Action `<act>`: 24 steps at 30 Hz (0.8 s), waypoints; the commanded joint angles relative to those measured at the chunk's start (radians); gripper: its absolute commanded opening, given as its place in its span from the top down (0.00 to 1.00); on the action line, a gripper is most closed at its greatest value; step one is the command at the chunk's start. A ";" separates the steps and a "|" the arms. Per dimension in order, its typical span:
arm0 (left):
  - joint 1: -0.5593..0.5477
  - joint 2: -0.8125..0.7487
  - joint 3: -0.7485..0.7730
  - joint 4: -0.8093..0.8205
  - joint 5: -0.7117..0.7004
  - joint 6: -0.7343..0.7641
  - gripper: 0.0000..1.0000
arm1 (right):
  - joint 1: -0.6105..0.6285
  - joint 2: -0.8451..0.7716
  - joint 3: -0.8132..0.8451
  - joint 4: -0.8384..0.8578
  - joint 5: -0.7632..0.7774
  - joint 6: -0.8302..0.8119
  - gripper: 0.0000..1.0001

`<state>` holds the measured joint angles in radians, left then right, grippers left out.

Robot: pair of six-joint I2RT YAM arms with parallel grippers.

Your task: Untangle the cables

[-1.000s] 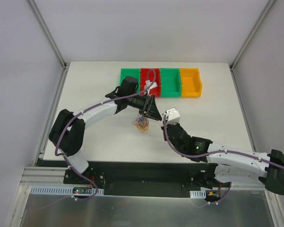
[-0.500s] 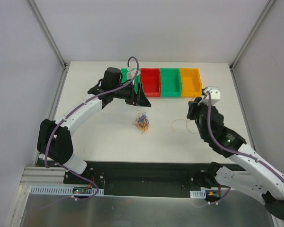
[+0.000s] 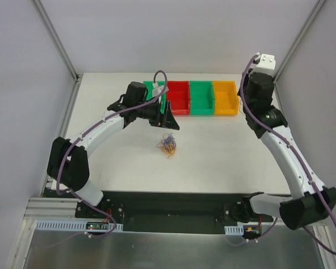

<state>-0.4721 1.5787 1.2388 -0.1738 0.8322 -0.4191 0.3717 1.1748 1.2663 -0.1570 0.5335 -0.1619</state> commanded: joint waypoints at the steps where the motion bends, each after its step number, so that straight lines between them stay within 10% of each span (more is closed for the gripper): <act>1: -0.005 -0.009 0.042 0.005 0.041 -0.024 0.27 | -0.071 0.142 0.134 0.123 -0.066 -0.056 1.00; 24: -0.005 -0.016 0.028 0.005 0.022 0.013 0.26 | -0.237 0.988 0.536 0.189 -0.349 0.113 1.00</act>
<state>-0.4721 1.5726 1.2415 -0.1741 0.8368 -0.4282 0.1726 2.1109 1.7042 0.0246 0.2863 -0.1265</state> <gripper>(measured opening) 0.741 0.013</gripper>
